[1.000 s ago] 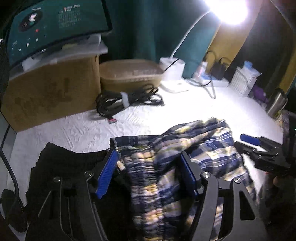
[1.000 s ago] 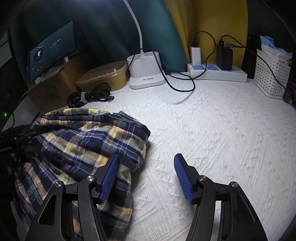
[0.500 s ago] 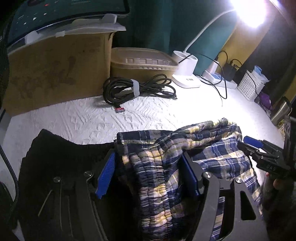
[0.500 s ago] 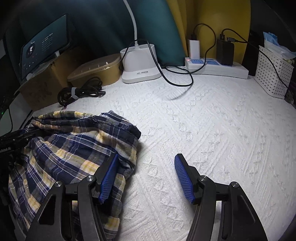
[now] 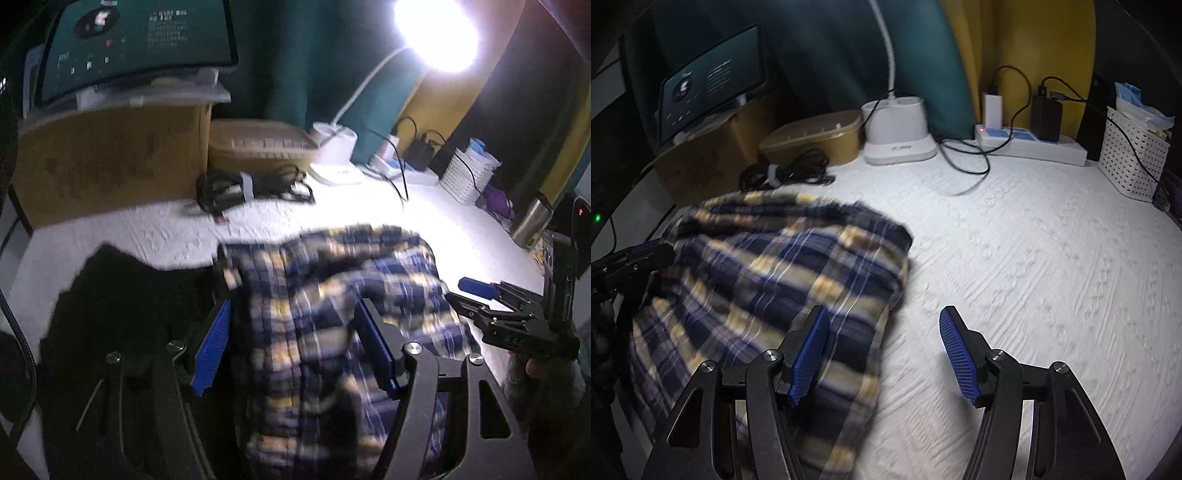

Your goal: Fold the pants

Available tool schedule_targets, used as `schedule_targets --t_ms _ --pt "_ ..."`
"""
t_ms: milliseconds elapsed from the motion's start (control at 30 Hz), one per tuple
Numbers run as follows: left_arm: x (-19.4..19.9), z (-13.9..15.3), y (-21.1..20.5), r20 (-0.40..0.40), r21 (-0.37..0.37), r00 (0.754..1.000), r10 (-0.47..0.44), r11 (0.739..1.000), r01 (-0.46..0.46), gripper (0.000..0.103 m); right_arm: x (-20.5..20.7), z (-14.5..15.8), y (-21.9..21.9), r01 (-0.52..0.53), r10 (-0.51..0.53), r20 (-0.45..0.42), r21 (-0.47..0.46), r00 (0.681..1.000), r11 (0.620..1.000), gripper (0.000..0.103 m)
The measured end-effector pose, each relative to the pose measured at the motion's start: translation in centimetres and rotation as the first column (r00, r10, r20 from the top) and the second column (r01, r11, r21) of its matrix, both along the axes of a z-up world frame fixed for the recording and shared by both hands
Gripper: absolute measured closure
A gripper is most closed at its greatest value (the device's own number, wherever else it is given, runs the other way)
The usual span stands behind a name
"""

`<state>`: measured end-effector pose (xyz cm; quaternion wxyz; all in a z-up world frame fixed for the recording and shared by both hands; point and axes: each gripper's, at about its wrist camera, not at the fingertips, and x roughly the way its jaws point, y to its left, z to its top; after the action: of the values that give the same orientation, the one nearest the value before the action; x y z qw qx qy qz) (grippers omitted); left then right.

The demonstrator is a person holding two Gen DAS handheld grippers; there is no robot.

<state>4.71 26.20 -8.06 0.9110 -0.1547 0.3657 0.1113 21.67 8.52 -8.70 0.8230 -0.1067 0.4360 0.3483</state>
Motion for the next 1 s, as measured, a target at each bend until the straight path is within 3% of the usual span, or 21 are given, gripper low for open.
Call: schedule_targets --t_ms 267,400,600,1000 --pt "-1.3 -3.5 0.3 -0.075 0.011 0.997 0.024 1.0 -0.024 0.034 -1.4 -1.6 -0.7 0.001 -0.001 0.003 -0.07 1.0 0.998 0.039" --pt "-1.8 -3.2 -0.1 -0.067 0.03 0.997 0.026 0.999 -0.024 0.034 -2.2 -1.2 -1.4 0.014 -0.013 0.012 -0.072 1.0 0.997 0.039" --pt "-3.3 -1.8 -1.3 -0.007 0.002 1.0 -0.015 1.0 0.015 0.034 -4.0 -0.6 -2.1 0.002 -0.002 0.001 -0.045 1.0 0.999 0.039" --pt "-4.8 -3.6 -2.4 -0.055 0.031 0.998 -0.003 1.0 0.005 0.034 -6.9 -1.4 -3.1 -0.012 0.013 0.005 -0.053 1.0 0.999 0.039"
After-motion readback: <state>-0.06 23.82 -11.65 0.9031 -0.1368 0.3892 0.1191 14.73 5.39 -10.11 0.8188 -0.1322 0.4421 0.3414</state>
